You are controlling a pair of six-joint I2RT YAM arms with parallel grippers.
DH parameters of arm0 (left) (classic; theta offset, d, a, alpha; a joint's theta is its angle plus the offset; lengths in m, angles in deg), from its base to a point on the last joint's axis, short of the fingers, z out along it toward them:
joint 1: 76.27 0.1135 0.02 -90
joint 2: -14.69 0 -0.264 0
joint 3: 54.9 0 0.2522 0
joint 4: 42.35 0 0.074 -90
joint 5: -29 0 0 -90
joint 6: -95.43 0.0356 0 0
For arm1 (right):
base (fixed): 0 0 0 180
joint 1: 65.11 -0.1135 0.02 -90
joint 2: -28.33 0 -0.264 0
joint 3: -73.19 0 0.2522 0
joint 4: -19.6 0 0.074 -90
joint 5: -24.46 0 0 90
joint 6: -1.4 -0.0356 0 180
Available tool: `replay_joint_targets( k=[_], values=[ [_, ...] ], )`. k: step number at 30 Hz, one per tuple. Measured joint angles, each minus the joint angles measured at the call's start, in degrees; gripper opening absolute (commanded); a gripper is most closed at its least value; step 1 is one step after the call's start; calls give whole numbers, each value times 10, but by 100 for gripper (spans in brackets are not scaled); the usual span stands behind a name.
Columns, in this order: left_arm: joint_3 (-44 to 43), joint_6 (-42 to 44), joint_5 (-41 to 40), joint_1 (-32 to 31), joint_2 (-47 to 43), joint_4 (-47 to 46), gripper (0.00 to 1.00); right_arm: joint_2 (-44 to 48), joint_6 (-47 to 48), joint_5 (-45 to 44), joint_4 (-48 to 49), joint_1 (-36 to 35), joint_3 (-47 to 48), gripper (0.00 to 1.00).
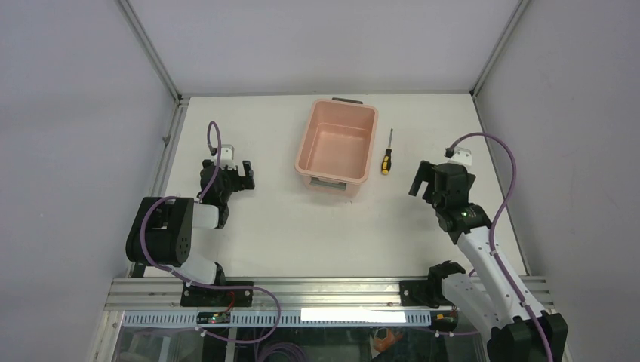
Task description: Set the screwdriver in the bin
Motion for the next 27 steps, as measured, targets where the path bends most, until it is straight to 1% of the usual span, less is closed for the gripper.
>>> replay_joint_targets(
  k=[4, 6, 12, 16, 20, 27],
  values=[
    [0, 0, 0, 0, 0, 0, 99, -19, -5, 2, -12, 0, 28, 100],
    [0, 0, 0, 0, 0, 0, 99, -36, -9, 12, -30, 0, 70, 99],
    [0, 0, 0, 0, 0, 0, 99, -138, -24, 51, -61, 0, 211, 100],
    [0, 0, 0, 0, 0, 0, 99, -229, -44, 67, -101, -1, 293, 99],
    [0, 0, 0, 0, 0, 0, 99, -313, -55, 81, -126, -1, 343, 99],
    [0, 0, 0, 0, 0, 0, 99, -450, -56, 114, -146, -2, 410, 96]
  ],
)
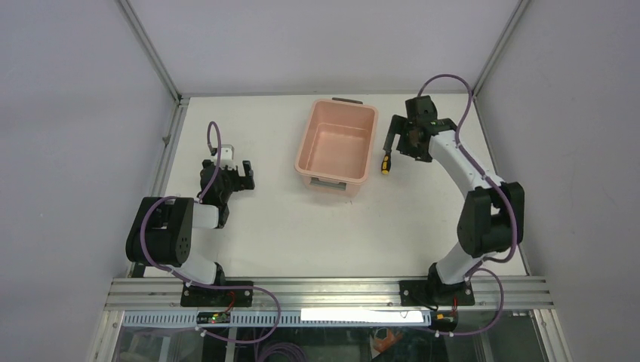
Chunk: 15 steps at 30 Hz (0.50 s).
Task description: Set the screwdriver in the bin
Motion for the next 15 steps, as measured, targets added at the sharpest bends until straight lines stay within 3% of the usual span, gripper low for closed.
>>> replay_joint_targets(
  k=[4, 15],
  values=[
    [0, 0, 0, 0, 0, 0, 99, -76, 0, 21, 1, 0, 29, 89],
    [0, 0, 0, 0, 0, 0, 99, -272, 17, 47, 0, 0, 132, 60]
  ],
)
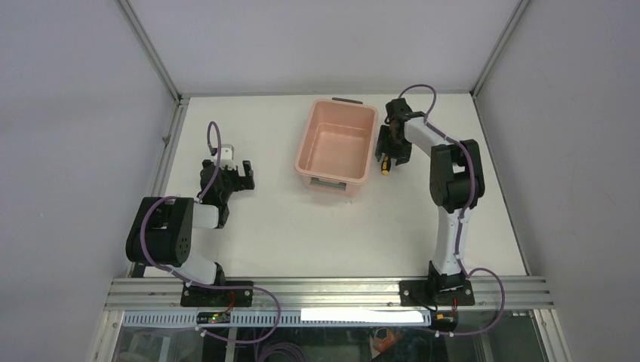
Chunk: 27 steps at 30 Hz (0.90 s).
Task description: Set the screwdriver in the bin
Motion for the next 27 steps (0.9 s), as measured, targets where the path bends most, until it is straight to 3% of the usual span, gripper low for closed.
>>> replay_joint_targets(
  k=[3, 5, 8, 10, 21, 27],
  values=[
    [0, 0, 0, 0, 0, 0, 99, -30, 5, -2, -3, 0, 30, 44],
    [0, 0, 0, 0, 0, 0, 99, -38, 6, -6, -1, -1, 41, 25],
    [0, 0, 0, 0, 0, 0, 99, -42, 10, -12, 0, -1, 44, 6],
    [0, 0, 0, 0, 0, 0, 99, -42, 11, -13, -1, -1, 45, 0],
    [0, 0, 0, 0, 0, 0, 99, -34, 46, -22, -54, -1, 70, 0],
    [0, 0, 0, 0, 0, 0, 99, 43, 68, -26, -134, -1, 116, 0]
  ],
)
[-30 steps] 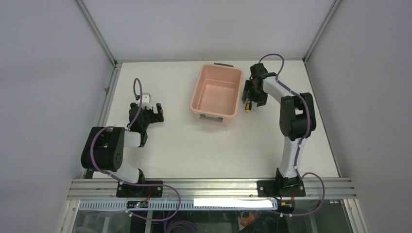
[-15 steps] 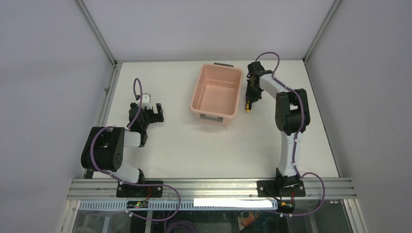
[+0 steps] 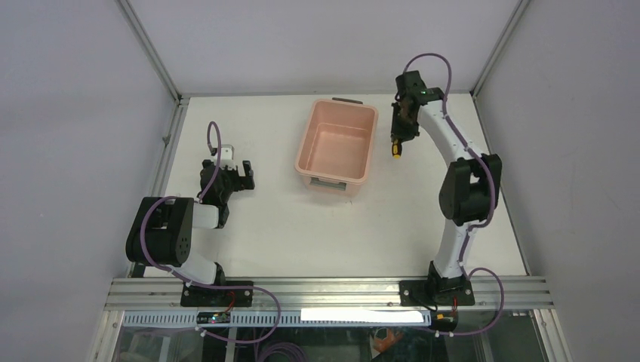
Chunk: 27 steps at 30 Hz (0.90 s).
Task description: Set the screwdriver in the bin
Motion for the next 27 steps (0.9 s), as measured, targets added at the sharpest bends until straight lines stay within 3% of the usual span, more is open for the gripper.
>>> replay_joint_targets(
  k=[6, 13, 19, 27],
  values=[
    [0, 0, 0, 0, 0, 0, 99, 104, 10, 20, -58, -23, 68, 0],
    [0, 0, 0, 0, 0, 0, 99, 132, 19, 36, -102, -142, 157, 0],
    [0, 0, 0, 0, 0, 0, 99, 66, 21, 43, -123, -235, 236, 0],
    [0, 0, 0, 0, 0, 0, 99, -83, -20, -7, -115, -240, 266, 0]
  ],
)
